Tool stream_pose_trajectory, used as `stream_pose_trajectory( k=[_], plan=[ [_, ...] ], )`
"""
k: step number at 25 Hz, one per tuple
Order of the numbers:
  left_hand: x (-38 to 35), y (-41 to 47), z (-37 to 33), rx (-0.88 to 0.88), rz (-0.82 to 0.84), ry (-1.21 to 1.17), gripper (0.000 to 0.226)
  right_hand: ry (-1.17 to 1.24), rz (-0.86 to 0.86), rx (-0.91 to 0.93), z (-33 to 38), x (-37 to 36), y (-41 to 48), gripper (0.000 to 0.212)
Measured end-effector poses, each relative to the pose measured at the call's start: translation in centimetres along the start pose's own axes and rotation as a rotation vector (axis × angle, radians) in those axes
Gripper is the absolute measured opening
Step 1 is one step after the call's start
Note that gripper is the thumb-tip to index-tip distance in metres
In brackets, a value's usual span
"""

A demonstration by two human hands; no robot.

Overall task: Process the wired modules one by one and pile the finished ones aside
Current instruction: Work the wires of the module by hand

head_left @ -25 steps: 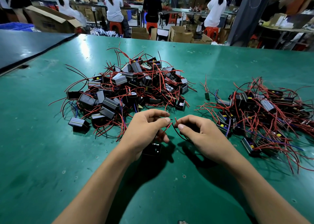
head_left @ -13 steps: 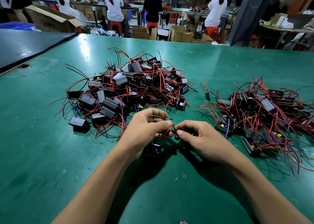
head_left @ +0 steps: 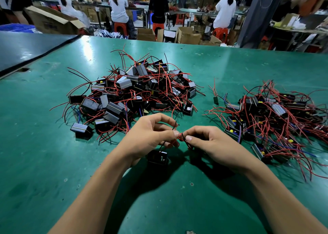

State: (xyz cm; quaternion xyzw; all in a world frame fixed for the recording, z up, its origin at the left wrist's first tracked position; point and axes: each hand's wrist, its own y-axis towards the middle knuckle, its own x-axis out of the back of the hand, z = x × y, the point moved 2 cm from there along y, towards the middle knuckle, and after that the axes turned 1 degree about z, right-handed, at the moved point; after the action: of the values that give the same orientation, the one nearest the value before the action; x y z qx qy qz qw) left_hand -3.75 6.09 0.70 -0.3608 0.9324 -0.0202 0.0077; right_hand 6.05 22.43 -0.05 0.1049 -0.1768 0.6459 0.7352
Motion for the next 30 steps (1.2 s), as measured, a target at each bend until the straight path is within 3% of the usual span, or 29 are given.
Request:
stream_pose_trajectory(
  k=[6, 12, 15, 21, 30],
  plan=[
    [0.3, 0.1, 0.2, -0.017, 0.004, -0.008, 0.023, 0.085, -0.095, -0.018, 0.0, 0.2, 0.0, 0.015],
    [0.2, 0.2, 0.3, -0.052, -0.043, 0.007, 0.025, 0.127, -0.082, -0.044, -0.3, 0.0, 0.1, 0.013],
    [0.1, 0.2, 0.3, -0.082, -0.107, 0.015, 0.024, 0.151, -0.064, -0.043, -0.4, 0.0, 0.2, 0.012],
    [-0.4, 0.3, 0.5, -0.159, -0.277, 0.251, 0.023, 0.121, -0.039, -0.013, -0.4, -0.1, 0.2, 0.013],
    [-0.5, 0.5, 1.0, 0.009, -0.156, -0.098, 0.011, 0.151, -0.074, -0.068, -0.9, 0.3, 0.4, 0.014]
  ],
)
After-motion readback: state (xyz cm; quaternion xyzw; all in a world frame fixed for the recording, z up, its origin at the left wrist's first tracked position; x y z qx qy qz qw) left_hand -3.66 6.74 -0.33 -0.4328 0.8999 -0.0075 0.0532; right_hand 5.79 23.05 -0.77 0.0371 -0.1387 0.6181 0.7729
